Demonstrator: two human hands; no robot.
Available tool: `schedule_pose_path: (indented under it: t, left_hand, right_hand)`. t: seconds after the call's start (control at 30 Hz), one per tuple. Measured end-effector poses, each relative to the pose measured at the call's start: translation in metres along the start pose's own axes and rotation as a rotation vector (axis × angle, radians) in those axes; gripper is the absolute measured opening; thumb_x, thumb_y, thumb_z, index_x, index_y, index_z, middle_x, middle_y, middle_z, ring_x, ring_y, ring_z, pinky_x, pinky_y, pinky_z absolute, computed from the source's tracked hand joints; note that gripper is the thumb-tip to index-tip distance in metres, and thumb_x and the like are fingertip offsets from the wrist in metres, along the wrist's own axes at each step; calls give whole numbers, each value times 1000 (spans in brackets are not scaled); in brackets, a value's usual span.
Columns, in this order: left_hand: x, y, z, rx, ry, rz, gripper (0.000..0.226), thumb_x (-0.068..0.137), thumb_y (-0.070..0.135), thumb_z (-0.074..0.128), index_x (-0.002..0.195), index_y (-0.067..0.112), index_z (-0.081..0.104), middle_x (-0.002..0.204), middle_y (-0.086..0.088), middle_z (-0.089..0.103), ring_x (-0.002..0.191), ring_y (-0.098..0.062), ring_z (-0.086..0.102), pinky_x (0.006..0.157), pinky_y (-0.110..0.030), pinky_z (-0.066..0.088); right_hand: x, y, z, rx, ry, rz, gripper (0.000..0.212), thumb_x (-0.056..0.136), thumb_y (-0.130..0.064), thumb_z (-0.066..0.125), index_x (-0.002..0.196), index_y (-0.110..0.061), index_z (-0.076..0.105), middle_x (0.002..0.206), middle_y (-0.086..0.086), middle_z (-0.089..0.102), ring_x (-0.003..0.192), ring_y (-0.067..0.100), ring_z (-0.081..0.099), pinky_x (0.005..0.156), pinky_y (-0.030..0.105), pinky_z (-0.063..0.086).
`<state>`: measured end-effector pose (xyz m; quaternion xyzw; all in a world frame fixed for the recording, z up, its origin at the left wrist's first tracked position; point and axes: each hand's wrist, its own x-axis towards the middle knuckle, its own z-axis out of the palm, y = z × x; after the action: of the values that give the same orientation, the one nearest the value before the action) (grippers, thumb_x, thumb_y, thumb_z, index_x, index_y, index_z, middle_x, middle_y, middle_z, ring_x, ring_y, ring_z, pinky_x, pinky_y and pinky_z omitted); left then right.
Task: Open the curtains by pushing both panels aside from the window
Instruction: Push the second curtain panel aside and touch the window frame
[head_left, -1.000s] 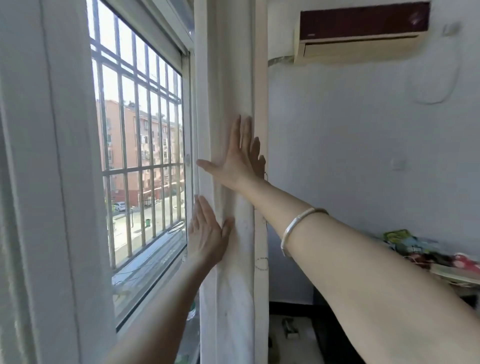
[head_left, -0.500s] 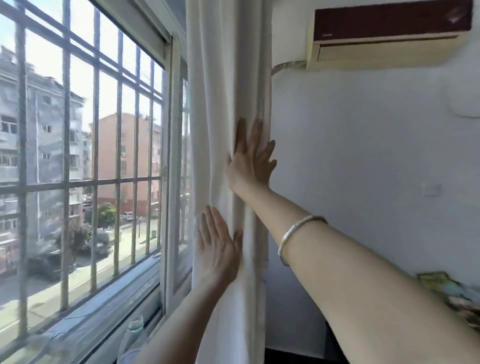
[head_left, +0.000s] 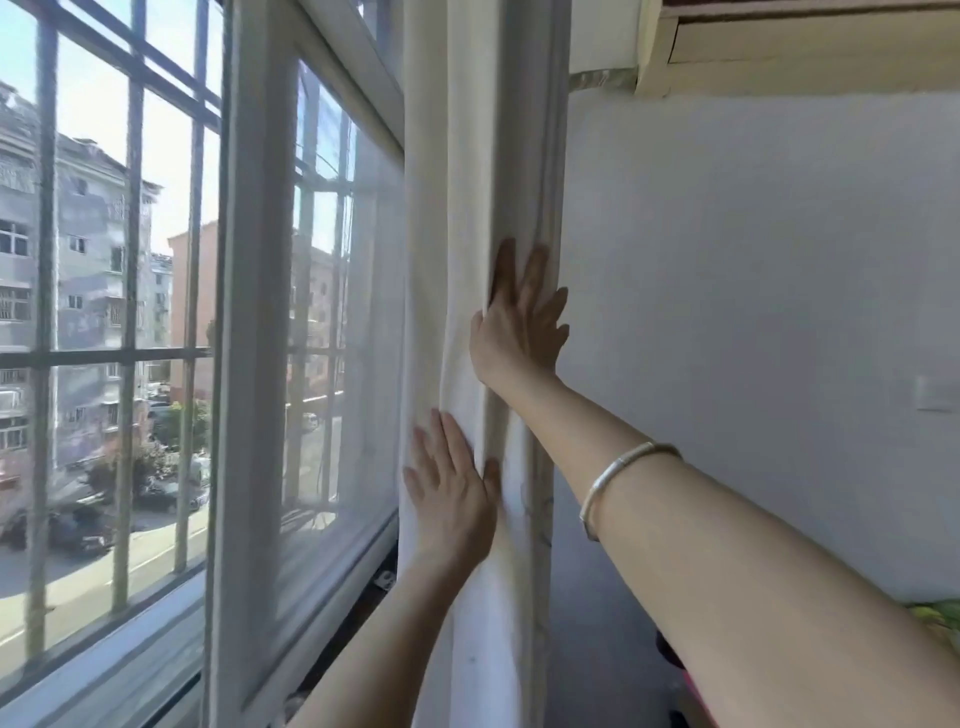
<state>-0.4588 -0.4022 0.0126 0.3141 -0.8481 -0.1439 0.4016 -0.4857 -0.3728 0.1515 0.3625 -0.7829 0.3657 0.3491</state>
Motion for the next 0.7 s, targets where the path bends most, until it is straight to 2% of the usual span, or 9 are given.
schedule_pose_path:
  t: [0.27,0.57,0.7]
  left_hand:
    - [114,-18,82,-26,-46,30,62,97,35,16,139,10,-23,153,-7,-25,140,-28,-22,115,-47,1]
    - [202,-14,182,-64,-132,57,60,97,37,12,139,13,-23,153,-1,-26,140,-24,-22,116,-45,-1]
    - [247,-14,224,-61,-122,54,60,97,38,13,140,14,-23,153,-1,-24,141,-24,-21,116,-44,-2]
  right_hand:
    - [78,43,87,-52,-11,-1,70,92,-24,37,145,-23,-9,155,7,-15,138,46,2,106,60,21]
    - [152,119,172,-72,-49,76,70,93,-23,36,145,-24,-11,154,5,-20,139,44,-4,107,58,17]
    - [190,151,215,-46,-33,68,69,93,-21,36,145,-25,-10,154,5,-19,139,44,-4,108,59,17]
